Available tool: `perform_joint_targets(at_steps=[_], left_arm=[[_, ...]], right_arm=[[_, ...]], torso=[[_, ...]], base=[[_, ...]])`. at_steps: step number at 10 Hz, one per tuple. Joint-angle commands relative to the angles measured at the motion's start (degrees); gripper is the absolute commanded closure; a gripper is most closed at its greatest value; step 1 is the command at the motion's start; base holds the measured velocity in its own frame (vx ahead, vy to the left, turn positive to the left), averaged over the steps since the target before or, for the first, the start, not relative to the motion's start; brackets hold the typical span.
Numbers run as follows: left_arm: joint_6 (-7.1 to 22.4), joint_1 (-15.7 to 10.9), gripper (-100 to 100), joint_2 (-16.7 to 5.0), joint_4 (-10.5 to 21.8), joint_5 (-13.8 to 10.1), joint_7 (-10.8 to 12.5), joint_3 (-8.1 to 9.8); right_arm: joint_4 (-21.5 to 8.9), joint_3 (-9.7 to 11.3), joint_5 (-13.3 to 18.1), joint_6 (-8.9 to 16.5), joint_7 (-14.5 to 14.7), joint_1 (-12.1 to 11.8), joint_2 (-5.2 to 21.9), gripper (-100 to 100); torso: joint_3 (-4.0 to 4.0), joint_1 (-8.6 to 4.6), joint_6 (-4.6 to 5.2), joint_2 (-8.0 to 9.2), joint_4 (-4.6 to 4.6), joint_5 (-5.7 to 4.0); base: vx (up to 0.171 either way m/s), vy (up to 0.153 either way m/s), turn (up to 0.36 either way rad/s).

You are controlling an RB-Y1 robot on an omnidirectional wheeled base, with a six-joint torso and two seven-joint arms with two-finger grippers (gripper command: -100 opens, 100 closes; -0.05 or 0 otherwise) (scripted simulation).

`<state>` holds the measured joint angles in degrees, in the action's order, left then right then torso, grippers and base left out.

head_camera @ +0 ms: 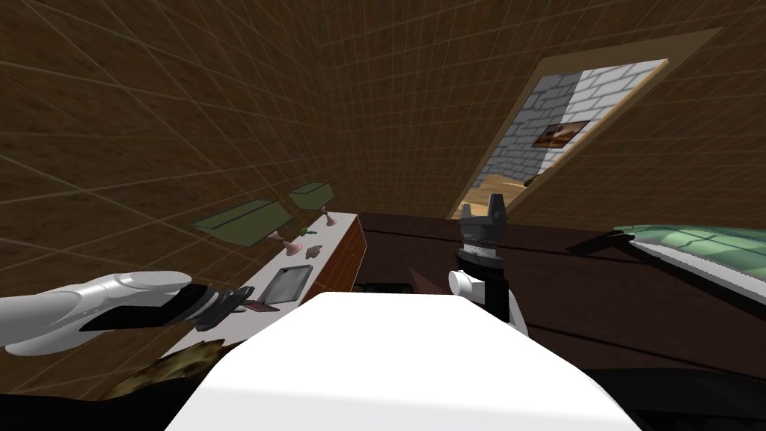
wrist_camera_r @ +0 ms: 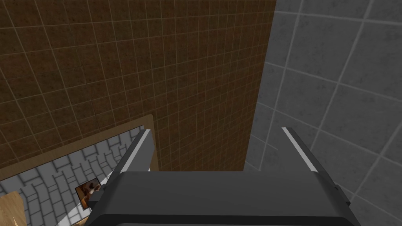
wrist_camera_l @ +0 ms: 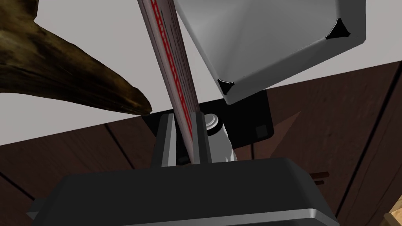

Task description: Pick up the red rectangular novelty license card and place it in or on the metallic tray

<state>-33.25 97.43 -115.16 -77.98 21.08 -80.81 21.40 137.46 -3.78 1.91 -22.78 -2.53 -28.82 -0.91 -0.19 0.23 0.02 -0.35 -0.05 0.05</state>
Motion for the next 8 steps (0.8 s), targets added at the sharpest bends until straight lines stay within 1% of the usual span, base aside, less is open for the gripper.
perform_joint_targets(at_steps=[1,7,8], left_arm=[[-2.3,-0.9,100,0.6,2.2,0.8,0.3,-0.05],[-10.0,-3.4,100,3.1,10.8,2.5,0.4,0.00],[-10.0,-3.4,100,3.1,10.8,2.3,0.4,0.00]], right_arm=[[0.0,0.0,0.0,0.0,0.0,0.0,0.0,0],[0.0,0.0,0.0,0.0,0.0,0.0,0.0,0],[0.0,0.0,0.0,0.0,0.0,0.0,0.0,0]], torso=[[0.00,0.00,0.00,0.00,0.00,0.00],[-0.07,0.05,0.03,-0.11,-0.04,-0.02],[-0.10,0.04,0.03,-0.16,-0.05,-0.01]], base=[[0.052,-0.069,-0.029],[0.069,-0.056,-0.002],[0.066,-0.038,0.009]])
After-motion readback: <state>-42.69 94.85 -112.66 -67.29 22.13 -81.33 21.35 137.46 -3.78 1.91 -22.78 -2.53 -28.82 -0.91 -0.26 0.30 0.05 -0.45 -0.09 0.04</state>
